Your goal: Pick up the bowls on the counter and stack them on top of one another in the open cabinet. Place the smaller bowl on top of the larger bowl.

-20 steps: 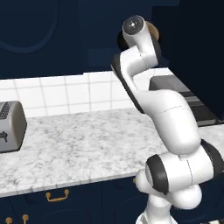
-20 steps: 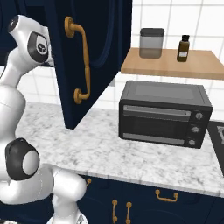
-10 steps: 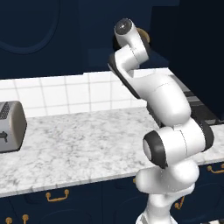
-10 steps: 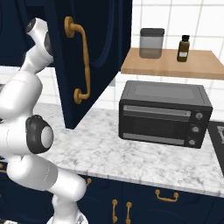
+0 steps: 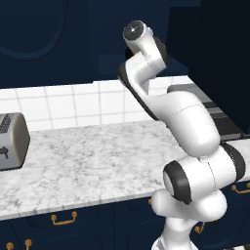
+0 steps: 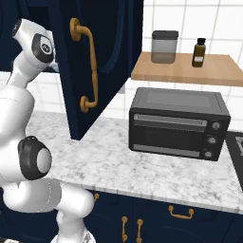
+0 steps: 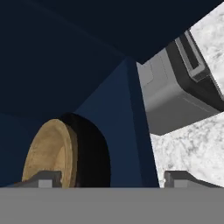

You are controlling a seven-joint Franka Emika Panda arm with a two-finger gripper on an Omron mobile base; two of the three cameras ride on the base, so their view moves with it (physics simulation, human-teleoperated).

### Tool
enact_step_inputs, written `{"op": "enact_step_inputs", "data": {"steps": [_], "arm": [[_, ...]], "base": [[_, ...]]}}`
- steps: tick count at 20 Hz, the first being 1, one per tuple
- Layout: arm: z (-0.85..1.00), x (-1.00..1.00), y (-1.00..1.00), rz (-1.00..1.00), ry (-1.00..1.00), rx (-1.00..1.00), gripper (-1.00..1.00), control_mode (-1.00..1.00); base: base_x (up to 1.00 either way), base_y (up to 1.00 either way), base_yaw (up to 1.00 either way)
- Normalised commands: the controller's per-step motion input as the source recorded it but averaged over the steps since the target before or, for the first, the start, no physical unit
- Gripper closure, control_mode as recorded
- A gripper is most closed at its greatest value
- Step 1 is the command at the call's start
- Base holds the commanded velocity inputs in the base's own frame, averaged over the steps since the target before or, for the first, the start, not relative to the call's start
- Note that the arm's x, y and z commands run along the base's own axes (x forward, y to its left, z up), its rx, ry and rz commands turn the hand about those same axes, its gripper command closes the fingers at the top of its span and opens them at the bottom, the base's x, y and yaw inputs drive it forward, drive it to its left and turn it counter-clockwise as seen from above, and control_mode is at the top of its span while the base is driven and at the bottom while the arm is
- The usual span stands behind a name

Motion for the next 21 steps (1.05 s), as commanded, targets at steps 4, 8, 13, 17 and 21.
{"op": "enact_step_inputs", "data": {"steps": [4,8,13,17,21], "arm": [[-0.79,-1.0,0.27,-0.07,-0.15,0.0,-1.0,-1.0],[-1.0,-1.0,0.56,-0.02,-0.09,-0.06,-1.0,-1.0],[-1.0,-1.0,0.74,0.0,-0.04,-0.2,-1.0,-1.0],[-1.0,-1.0,0.76,0.0,-0.01,-0.3,-1.0,-1.0],[-0.29,-0.29,0.14,-0.03,0.1,-0.03,-1.0,-1.0]], "base": [[0.0,0.0,0.0],[0.0,0.0,0.0],[0.0,0.0,0.0],[0.0,0.0,0.0],[0.0,0.0,0.0]]}}
